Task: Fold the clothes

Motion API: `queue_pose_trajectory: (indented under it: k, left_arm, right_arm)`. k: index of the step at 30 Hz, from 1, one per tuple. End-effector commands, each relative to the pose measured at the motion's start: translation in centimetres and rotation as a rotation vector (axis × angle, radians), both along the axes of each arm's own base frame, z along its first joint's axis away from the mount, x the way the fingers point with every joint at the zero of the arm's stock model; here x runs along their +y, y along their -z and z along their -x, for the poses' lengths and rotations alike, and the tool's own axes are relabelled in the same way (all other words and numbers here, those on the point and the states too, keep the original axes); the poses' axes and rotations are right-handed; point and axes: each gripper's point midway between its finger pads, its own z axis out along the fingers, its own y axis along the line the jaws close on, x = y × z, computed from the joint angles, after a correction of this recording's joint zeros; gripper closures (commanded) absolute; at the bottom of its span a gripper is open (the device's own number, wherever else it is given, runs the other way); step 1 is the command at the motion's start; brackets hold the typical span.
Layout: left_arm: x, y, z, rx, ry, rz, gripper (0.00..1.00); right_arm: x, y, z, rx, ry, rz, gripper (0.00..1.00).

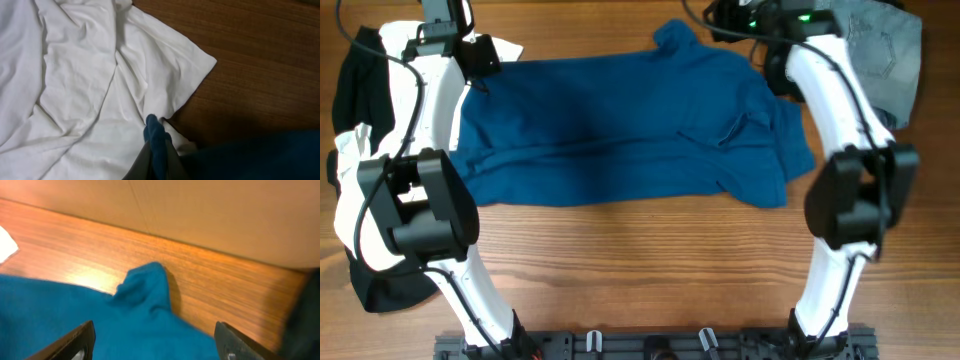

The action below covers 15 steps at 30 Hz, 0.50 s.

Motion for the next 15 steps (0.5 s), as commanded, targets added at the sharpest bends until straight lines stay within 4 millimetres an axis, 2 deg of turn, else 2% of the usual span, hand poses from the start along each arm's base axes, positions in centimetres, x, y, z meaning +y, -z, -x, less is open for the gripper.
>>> queue_pose_trajectory:
  k: [1, 6, 10, 12, 13, 15]
  left_arm:
    - [-0.9, -1.3, -0.1, -0.024, 0.006, 0.013, 0.96]
    - [-1.8, -1.3, -0.2, -0.024, 0.023, 0.014, 0.96]
    - [-2.7, -1.2, -0.1, -0.017, 0.040, 0.015, 0.96]
    - [-2.9, -1.2, -0.1, -0.017, 0.043, 0.015, 0.96]
    - [-2.9, -1.2, -0.1, -0.017, 0.042, 0.015, 0.96]
    - [-2.9, -1.2, -0.1, -0.016, 0.042, 0.015, 0.96]
  right_arm:
    - [1.7, 6.7, -2.1, 0.053, 0.038, -0.043, 0.23]
    - [2.1, 12.4, -3.6, 0.081, 0.083, -0.072, 0.27]
    - [2.2, 16.8, -3.0, 0.152, 0.094, -0.076, 0.35]
    - [2.3, 17.3, -2.7, 0.168, 0.092, -0.070, 0.41]
    - [2.3, 17.2, -2.8, 0.168, 0.093, -0.071, 0.49]
    - [2.3, 16.8, -3.0, 0.159, 0.093, -0.074, 0.85]
